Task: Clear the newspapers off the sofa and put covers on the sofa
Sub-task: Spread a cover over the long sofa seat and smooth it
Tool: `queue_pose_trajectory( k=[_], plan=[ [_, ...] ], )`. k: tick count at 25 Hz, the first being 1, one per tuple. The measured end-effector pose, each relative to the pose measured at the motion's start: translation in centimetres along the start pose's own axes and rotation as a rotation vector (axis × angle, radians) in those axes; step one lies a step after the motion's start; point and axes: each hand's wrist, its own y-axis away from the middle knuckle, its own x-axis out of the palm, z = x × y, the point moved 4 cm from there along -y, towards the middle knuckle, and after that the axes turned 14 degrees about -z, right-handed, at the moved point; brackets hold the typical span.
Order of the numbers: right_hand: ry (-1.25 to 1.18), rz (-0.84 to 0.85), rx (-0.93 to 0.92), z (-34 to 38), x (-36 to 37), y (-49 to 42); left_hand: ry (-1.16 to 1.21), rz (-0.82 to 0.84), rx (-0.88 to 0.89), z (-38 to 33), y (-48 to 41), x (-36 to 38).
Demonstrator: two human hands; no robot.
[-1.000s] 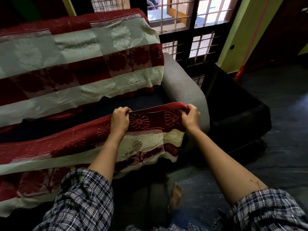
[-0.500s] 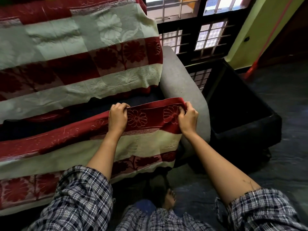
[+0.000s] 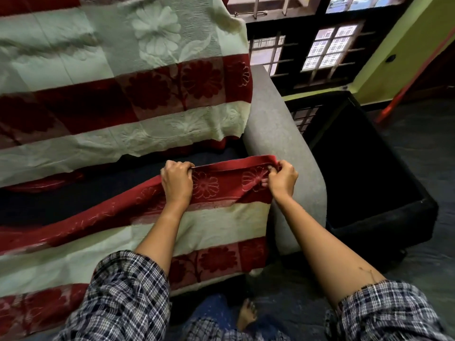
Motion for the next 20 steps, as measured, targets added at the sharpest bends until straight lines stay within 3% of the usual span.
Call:
queue_pose_trajectory(
  k=[4,10,17,20],
  plan=[
    [0.05,-0.03,0.118,-0.1,6.6,-4.1,-0.052,0.074,-0.066,2.3,-4.6,5.2],
    [0.116,-0.069,0.021,-2.1,14.0,-7.6,0.023,0.137,-0.133,5.7,-7.0,13.5],
    [0.17,-0.065,-0.343,-5.1,23.6,-10.0,0.034,0.027,-0.144,8.9,-10.6,22.5],
    [0.164,-0.056,-0.409,-5.1,26.7,-11.3,0.029,-0.073,-0.146,9.5,-13.2,25.0]
  ],
)
